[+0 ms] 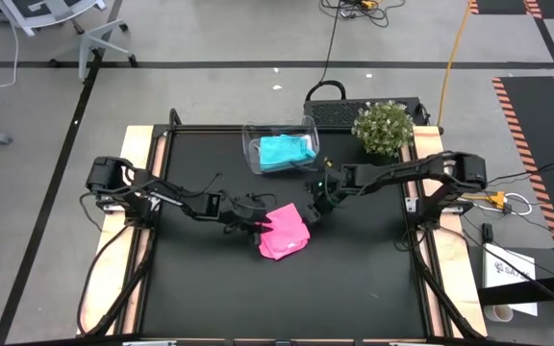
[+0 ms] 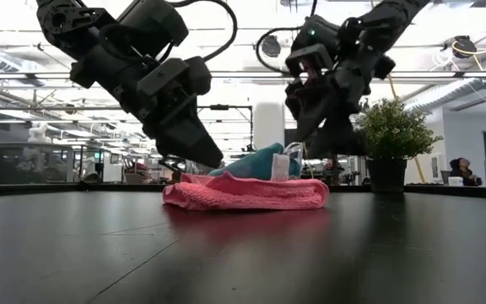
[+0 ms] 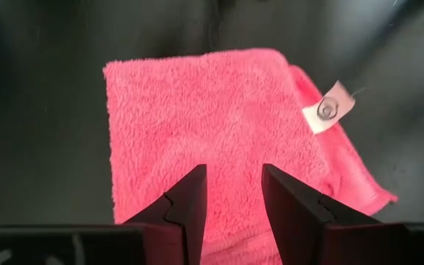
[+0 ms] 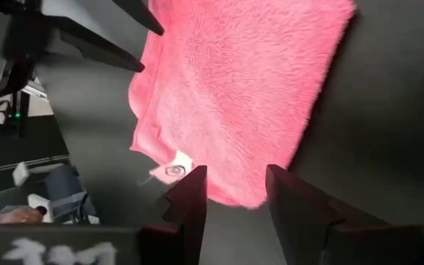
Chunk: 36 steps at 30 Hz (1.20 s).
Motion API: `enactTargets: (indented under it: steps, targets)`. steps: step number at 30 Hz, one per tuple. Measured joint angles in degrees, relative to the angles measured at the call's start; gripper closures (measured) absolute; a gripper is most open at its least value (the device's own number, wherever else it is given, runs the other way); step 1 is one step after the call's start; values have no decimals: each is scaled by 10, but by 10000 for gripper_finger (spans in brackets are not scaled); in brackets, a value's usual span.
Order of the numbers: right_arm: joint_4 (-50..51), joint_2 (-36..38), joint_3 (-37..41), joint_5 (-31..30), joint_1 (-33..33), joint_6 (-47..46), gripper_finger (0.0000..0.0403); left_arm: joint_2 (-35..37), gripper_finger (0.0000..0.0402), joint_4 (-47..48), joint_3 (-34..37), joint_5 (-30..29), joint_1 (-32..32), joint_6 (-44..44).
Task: Fold microfiber towels
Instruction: Put the pink microfiber towel into the transparent bin
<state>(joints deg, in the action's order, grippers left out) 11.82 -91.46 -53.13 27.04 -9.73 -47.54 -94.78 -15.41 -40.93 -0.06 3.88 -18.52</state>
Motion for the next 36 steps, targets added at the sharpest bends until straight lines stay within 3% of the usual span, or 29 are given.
enactTargets:
  steps: [10,21,36]
  targets:
    - [-54,-75,25,7,9,-9,273,0,268,70,0,-4,0,-31]
    - [-216,-136,25,32,13,-34,273,0,268,120,0,-15,0,-36]
    - [-235,-141,25,-18,21,-6,276,0,268,122,0,-16,0,-42]
